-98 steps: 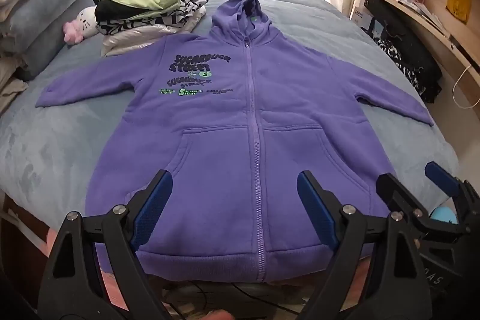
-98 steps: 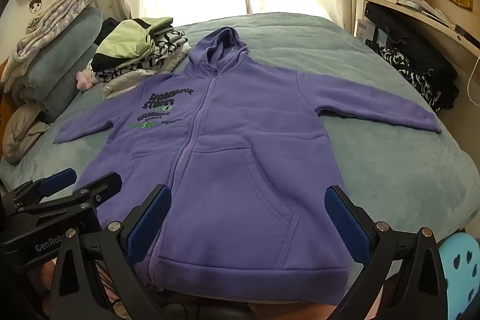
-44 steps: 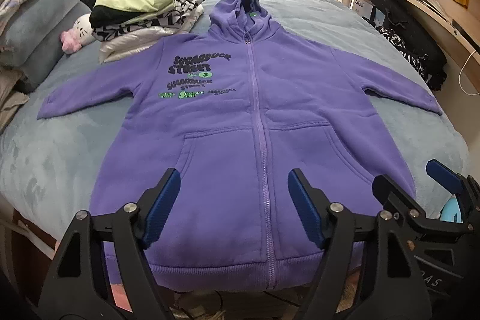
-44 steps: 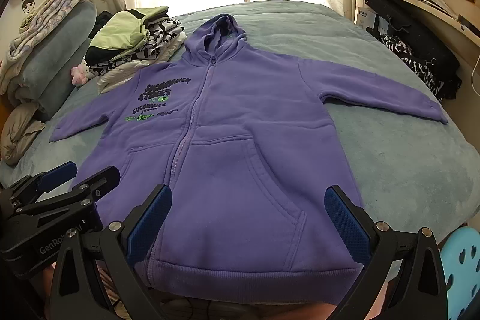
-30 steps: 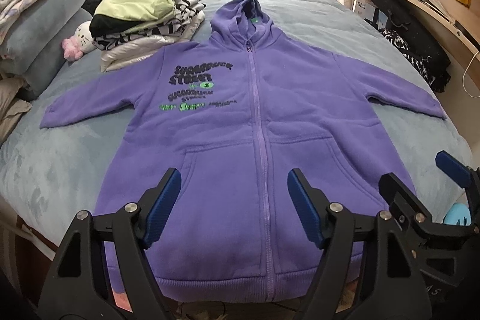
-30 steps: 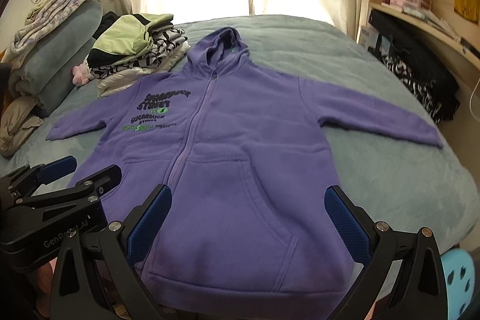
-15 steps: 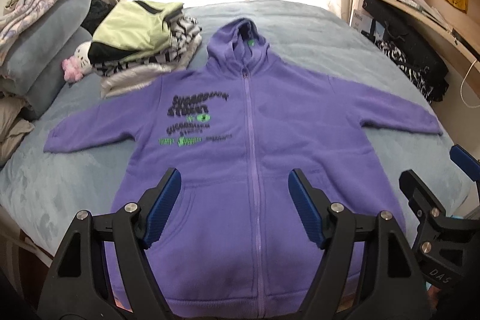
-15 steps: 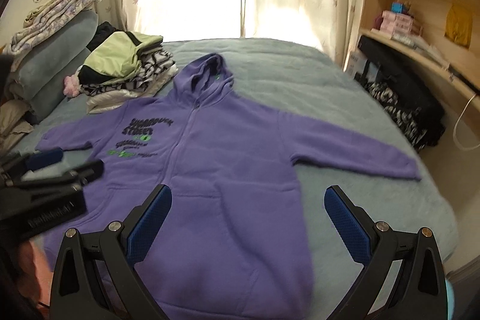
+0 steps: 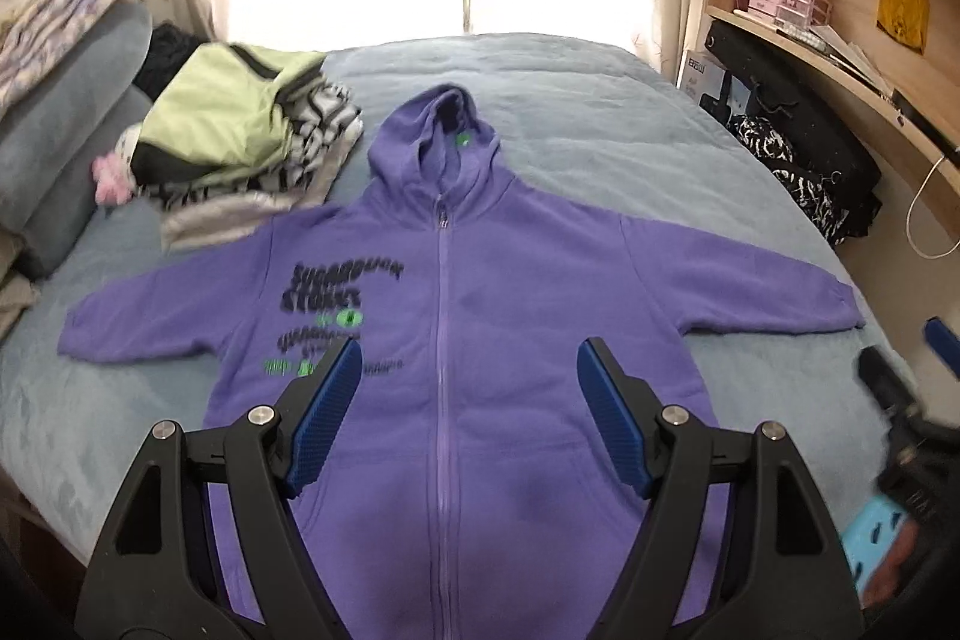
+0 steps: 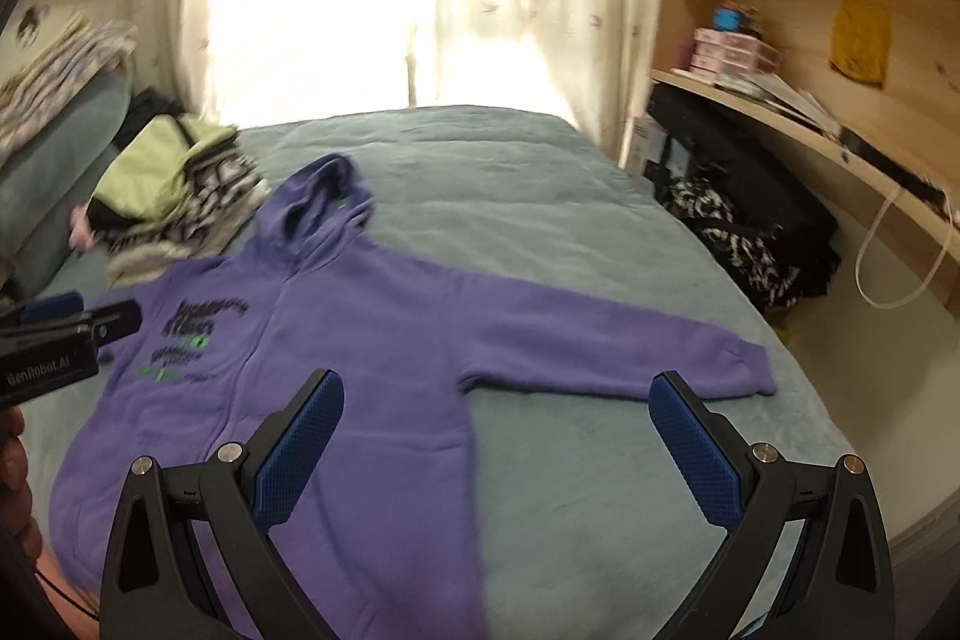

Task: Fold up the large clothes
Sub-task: 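Reach the right gripper to the hoodie sleeve cuff and close on it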

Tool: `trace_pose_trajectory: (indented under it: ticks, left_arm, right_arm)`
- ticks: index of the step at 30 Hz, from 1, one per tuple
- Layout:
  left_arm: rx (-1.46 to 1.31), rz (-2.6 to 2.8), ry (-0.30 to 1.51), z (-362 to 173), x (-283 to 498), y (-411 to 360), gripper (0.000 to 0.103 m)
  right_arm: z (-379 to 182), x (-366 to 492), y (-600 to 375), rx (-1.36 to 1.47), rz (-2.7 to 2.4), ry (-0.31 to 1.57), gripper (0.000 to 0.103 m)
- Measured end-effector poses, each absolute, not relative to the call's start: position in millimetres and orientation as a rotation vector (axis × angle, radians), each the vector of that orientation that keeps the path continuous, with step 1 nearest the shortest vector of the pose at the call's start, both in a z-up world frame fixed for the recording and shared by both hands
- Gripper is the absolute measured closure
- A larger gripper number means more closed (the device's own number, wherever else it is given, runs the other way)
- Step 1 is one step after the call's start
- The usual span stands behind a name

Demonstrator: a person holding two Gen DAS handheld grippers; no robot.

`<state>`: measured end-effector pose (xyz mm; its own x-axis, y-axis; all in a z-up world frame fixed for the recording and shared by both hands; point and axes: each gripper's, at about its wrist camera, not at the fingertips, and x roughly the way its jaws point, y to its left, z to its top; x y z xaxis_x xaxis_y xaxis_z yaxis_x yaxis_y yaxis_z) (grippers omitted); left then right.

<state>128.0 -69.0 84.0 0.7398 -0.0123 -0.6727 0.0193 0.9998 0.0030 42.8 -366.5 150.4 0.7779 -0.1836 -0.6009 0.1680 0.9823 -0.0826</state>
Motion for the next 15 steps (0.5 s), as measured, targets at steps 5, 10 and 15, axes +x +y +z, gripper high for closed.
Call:
trace_pose_trajectory:
  ticks: [5,10,15]
  left_arm:
    - [0.076,-0.020,0.713,77.2,161.4,-100.0,0.031]
    - [0.071,-0.105,0.803,49.7,207.0,-137.7,0.031]
    - [0.037,-0.122,0.949,-9.0,261.0,-169.4,0.031]
  right_arm:
    - [142.3,60.8,-457.8,0.085,-0.265,0.686,0.000]
    - [105.6,81.0,-574.1,0.282,-0.346,0.760,0.001]
    - [53.9,80.7,-666.3,0.479,-0.394,0.827,0.028]
